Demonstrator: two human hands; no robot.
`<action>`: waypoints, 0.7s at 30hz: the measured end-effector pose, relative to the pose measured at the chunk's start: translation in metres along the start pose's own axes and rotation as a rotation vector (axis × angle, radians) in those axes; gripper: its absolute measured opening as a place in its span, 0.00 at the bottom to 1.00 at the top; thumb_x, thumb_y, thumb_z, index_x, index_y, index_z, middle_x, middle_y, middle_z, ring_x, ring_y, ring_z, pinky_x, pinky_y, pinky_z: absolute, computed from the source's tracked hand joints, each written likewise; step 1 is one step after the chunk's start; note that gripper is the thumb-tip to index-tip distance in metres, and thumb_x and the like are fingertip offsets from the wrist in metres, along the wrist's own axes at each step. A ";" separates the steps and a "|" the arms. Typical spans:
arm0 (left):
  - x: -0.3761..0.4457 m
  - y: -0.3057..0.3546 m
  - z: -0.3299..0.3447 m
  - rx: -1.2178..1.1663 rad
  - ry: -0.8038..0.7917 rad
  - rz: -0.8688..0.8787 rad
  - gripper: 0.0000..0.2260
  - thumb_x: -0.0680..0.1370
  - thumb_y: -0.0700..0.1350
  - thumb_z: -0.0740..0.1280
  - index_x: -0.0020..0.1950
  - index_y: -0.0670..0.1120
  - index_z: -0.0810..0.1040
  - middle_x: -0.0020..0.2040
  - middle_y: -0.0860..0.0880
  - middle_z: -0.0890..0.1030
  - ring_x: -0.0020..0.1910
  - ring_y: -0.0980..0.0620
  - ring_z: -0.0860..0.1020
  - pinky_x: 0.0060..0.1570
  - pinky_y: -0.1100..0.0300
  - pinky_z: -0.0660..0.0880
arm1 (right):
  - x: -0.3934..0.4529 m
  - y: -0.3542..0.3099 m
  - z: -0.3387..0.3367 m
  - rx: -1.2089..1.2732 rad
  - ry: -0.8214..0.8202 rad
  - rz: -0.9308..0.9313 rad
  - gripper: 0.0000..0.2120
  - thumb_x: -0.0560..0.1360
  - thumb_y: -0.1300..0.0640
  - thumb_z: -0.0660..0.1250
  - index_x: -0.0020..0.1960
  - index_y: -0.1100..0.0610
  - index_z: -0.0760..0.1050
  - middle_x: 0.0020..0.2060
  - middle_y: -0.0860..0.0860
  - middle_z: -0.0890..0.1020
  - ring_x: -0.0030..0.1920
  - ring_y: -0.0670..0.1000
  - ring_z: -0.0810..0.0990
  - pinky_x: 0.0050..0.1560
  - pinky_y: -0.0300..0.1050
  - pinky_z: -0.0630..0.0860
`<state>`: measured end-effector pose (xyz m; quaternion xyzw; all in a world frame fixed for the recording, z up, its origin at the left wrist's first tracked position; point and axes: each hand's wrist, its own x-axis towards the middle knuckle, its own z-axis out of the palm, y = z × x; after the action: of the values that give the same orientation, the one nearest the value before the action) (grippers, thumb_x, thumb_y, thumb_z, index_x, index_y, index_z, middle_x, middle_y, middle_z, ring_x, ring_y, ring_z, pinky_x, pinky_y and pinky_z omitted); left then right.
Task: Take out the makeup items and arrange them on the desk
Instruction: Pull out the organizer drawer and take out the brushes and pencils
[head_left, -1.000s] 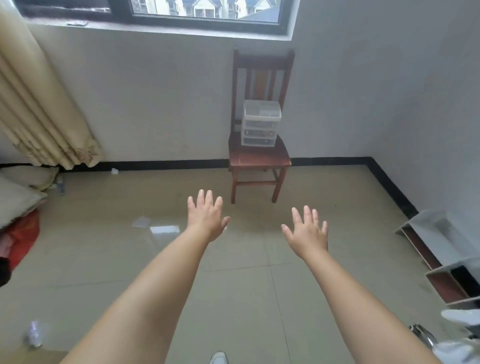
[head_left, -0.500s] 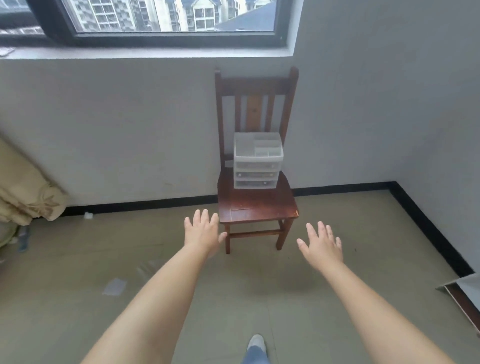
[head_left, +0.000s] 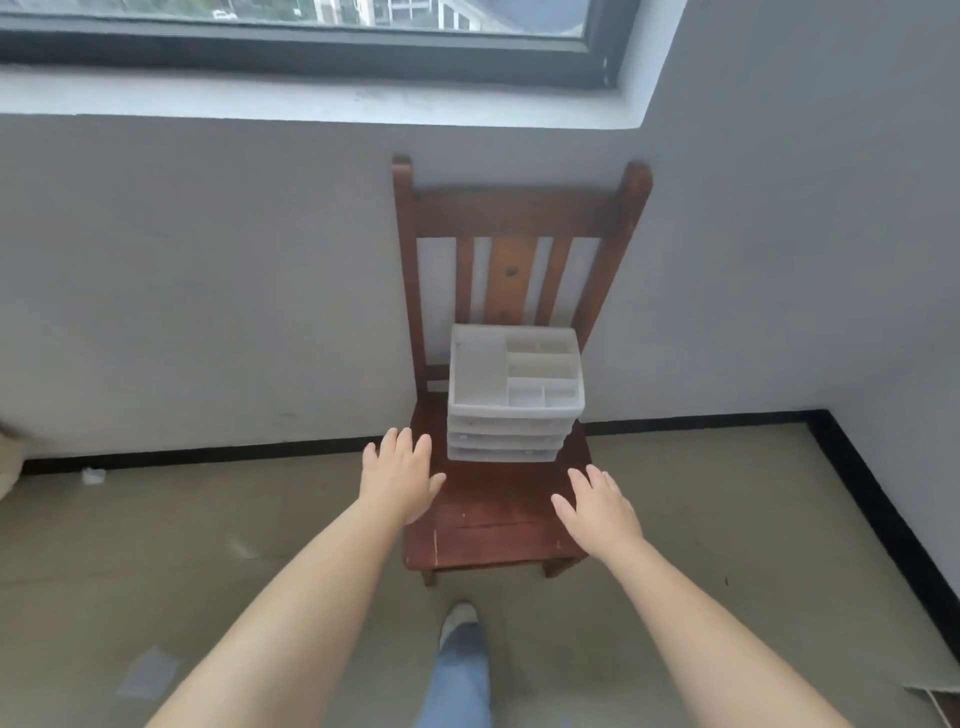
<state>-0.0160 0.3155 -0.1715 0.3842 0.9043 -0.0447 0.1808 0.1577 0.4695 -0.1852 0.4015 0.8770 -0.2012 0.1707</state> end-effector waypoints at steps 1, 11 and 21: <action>0.018 -0.001 0.000 -0.007 -0.007 0.008 0.26 0.79 0.56 0.54 0.73 0.45 0.55 0.74 0.44 0.56 0.75 0.46 0.51 0.70 0.47 0.54 | 0.016 -0.002 0.000 0.031 -0.018 0.015 0.24 0.79 0.47 0.52 0.71 0.56 0.57 0.72 0.55 0.59 0.73 0.55 0.54 0.69 0.51 0.58; 0.128 0.015 0.027 -0.027 -0.056 0.177 0.25 0.78 0.49 0.58 0.72 0.42 0.56 0.76 0.43 0.52 0.75 0.45 0.48 0.72 0.51 0.53 | 0.130 -0.015 0.046 0.526 -0.224 0.222 0.20 0.78 0.53 0.55 0.67 0.61 0.65 0.65 0.57 0.71 0.66 0.55 0.69 0.63 0.43 0.65; 0.171 0.002 0.063 0.011 0.189 0.317 0.12 0.71 0.34 0.68 0.53 0.34 0.77 0.59 0.36 0.77 0.64 0.36 0.70 0.64 0.42 0.65 | 0.217 -0.029 0.091 1.750 -0.190 0.769 0.19 0.80 0.60 0.51 0.70 0.61 0.59 0.66 0.59 0.69 0.66 0.58 0.68 0.65 0.53 0.65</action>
<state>-0.1052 0.4187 -0.2922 0.5253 0.8451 0.0159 0.0978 0.0140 0.5454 -0.3577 0.6291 0.2070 -0.7465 -0.0645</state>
